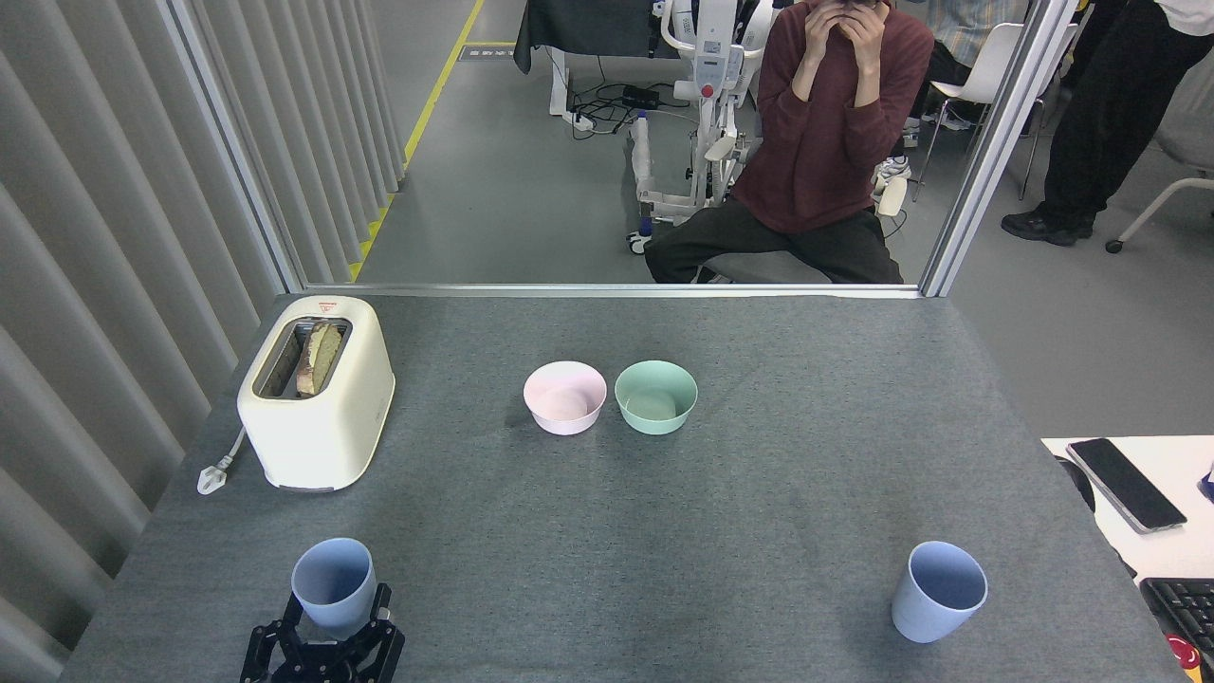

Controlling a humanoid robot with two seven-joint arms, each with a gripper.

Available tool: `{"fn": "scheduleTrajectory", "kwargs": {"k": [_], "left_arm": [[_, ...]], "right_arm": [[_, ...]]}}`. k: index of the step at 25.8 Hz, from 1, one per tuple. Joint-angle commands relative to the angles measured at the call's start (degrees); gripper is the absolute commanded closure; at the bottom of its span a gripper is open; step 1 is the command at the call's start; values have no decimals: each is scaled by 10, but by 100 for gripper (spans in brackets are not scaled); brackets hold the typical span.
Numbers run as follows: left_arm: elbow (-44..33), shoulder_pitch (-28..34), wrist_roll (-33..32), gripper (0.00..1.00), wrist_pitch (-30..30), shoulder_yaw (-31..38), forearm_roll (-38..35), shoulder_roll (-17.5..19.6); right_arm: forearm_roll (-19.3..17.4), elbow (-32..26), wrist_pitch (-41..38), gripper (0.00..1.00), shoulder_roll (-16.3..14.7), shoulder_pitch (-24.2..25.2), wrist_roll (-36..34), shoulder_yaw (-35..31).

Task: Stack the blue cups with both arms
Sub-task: 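Grasp the blue cup nearest the left gripper and lift it, then carry the held blue cup toward the middle of the table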

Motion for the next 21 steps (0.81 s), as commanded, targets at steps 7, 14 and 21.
{"fn": "scheduleTrajectory", "kwargs": {"k": [7,14,21], "left_arm": [[29,-32,3,44,1,-18,-2,-8],[-74,-79,-25,42,-38,-58,-2,-1],[-162,-113,-61,42,-80,-273,-30,11]], "right_arm": [[1,4,0,0,0,-1,-3,-1],[1,5,0,0,-1,-3,-3,2],[7,5,0,0,-1,-4,-3,1]]}}
